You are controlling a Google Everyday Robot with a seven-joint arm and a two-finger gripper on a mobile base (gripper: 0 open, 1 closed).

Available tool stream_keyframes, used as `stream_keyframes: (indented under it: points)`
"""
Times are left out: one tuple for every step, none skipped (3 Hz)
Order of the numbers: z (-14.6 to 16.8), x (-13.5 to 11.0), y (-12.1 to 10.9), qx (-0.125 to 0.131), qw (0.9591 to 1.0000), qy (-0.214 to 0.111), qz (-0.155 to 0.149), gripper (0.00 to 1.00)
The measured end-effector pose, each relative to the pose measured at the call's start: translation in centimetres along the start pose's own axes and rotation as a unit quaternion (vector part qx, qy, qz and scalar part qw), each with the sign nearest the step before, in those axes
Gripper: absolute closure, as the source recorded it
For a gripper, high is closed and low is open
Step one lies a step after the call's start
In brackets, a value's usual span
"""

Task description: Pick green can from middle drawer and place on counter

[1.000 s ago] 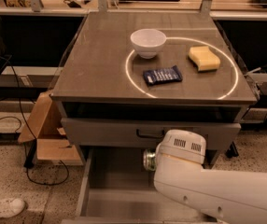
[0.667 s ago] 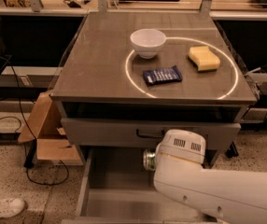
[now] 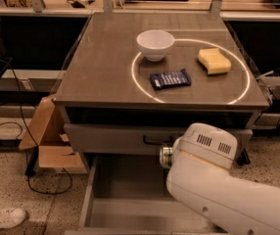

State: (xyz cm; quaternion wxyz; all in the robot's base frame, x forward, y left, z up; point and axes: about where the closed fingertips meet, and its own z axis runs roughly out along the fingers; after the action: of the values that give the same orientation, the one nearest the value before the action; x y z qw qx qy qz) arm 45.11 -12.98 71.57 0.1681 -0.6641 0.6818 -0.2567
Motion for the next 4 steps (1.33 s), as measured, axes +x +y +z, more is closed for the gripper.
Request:
stream_keyframes:
  points:
    - [-2.5,0.8,-1.3,0.022,0.9997,0.005,0.005,1.00]
    - [-2.7,1.0,-1.9,0.028,0.9996,0.003,0.006,1.00]
    - [-3.1,1.4,-3.6,0.045,0.9989,-0.003,0.011,1.00]
    - [-7.2,-0.8,-6.3,0.100,0.9928,-0.065,0.002,1.00]
